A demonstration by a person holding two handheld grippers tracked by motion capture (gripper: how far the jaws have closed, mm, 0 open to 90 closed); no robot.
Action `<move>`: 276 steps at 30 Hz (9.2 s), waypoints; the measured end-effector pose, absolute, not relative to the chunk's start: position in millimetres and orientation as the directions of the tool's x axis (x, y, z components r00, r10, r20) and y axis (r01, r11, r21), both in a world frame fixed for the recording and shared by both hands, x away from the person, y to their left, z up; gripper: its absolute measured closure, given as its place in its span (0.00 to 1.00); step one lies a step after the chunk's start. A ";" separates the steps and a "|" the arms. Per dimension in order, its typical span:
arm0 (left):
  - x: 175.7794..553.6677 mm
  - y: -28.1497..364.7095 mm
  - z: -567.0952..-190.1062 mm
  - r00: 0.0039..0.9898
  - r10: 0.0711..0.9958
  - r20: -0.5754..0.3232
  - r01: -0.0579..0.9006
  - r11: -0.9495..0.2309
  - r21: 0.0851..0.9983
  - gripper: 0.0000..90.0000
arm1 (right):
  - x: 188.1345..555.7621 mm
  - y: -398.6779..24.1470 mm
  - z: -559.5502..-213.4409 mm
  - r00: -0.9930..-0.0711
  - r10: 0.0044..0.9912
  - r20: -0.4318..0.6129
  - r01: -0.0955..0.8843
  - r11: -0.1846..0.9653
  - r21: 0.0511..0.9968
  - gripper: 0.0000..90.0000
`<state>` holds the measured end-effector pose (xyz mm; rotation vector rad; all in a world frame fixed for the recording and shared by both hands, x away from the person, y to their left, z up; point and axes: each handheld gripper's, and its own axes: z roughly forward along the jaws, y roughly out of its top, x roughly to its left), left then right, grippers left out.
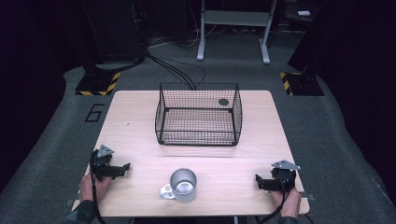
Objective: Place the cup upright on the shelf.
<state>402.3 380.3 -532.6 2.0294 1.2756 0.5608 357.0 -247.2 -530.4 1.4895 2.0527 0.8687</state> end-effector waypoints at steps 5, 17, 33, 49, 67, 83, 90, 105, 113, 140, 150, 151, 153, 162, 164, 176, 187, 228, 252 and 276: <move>402.3 380.3 -532.6 0.430 0.903 0.008 0.616 -0.300 0.728 0.00 | 357.1 -247.2 -530.4 -0.310 0.951 0.001 0.663 0.216 0.717 0.00; 402.2 380.3 -532.5 0.430 0.903 0.007 0.618 -0.300 0.727 0.00 | 358.0 -246.2 -529.0 -0.310 0.951 0.007 0.670 0.213 0.712 0.00; 402.2 380.3 -532.5 0.429 0.903 0.008 0.618 -0.300 0.727 0.00 | 346.1 -234.9 -509.9 -0.366 0.930 0.040 0.642 0.221 0.734 0.00; 402.2 380.3 -532.5 0.430 0.903 0.007 0.618 -0.299 0.727 0.00 | 333.9 -197.1 -479.5 -0.475 0.879 0.039 0.587 0.284 0.758 0.00; 402.1 380.2 -532.5 0.427 0.904 0.008 0.618 -0.298 0.727 0.00 | 327.8 -153.1 -463.6 -0.607 0.793 0.056 0.537 0.358 0.764 0.00; 401.9 379.6 -532.8 0.425 0.905 -0.002 0.621 -0.290 0.728 0.00 | 324.8 -104.2 -453.3 -0.735 0.674 0.079 0.469 0.420 0.777 0.00; 401.9 379.7 -532.7 0.425 0.905 -0.001 0.621 -0.291 0.728 0.00 | 324.6 -82.4 -455.0 -0.792 0.602 0.102 0.445 0.454 0.772 0.00; 401.9 379.7 -532.7 0.425 0.905 -0.001 0.621 -0.291 0.728 0.00 | 321.0 -42.3 -456.7 -0.858 0.502 0.105 0.396 0.518 0.759 0.00; 401.9 379.7 -532.8 0.425 0.905 -0.002 0.621 -0.290 0.728 0.00 | 322.6 -26.4 -458.0 -0.878 0.472 0.081 0.363 0.547 0.755 0.00; 402.2 380.2 -532.6 0.429 0.903 0.006 0.618 -0.298 0.727 0.00 | 333.5 6.8 -462.2 -0.889 0.458 0.016 0.324 0.603 0.729 0.01; 402.2 380.3 -532.5 0.430 0.903 0.006 0.618 -0.299 0.727 0.00 | 331.0 7.4 -462.4 -0.888 0.459 -0.002 0.305 0.593 0.746 0.06; 402.2 380.3 -532.5 0.430 0.903 0.006 0.618 -0.299 0.727 0.00 | 330.6 7.9 -462.6 -0.886 0.463 0.000 0.306 0.587 0.749 0.06; 402.2 380.4 -532.5 0.430 0.903 0.007 0.618 -0.300 0.727 0.00 | 329.5 8.6 -462.8 -0.885 0.465 -0.011 0.298 0.586 0.754 0.06; 402.0 379.7 -532.8 0.425 0.905 -0.002 0.621 -0.290 0.728 0.00 | 329.1 5.9 -458.6 -0.881 0.472 -0.024 0.288 0.576 0.765 0.07; 402.0 379.7 -532.8 0.425 0.905 -0.001 0.621 -0.290 0.728 0.00 | 329.1 4.5 -456.7 -0.874 0.485 -0.021 0.294 0.564 0.771 0.07; 402.0 379.7 -532.7 0.425 0.905 -0.001 0.621 -0.291 0.728 0.00 | 335.5 -15.1 -446.1 -0.835 0.549 -0.023 0.331 0.536 0.777 0.07; 402.0 379.7 -532.8 0.425 0.905 -0.001 0.621 -0.290 0.728 0.00 | 344.2 -38.8 -436.8 -0.784 0.620 -0.027 0.370 0.502 0.782 0.07; 404.1 380.1 -532.6 0.429 0.903 0.001 0.621 -0.296 0.725 0.00 | 388.3 -105.4 -395.2 -0.642 0.767 0.005 0.460 0.381 0.802 0.07; 404.4 380.1 -532.6 0.430 0.903 0.000 0.621 -0.296 0.726 0.00 | 409.6 -110.0 -362.0 -0.636 0.771 0.032 0.470 0.354 0.809 0.07; 404.6 380.2 -532.7 0.430 0.903 0.000 0.621 -0.296 0.726 0.00 | 437.9 -104.1 -341.5 -0.646 0.762 0.037 0.470 0.359 0.806 0.07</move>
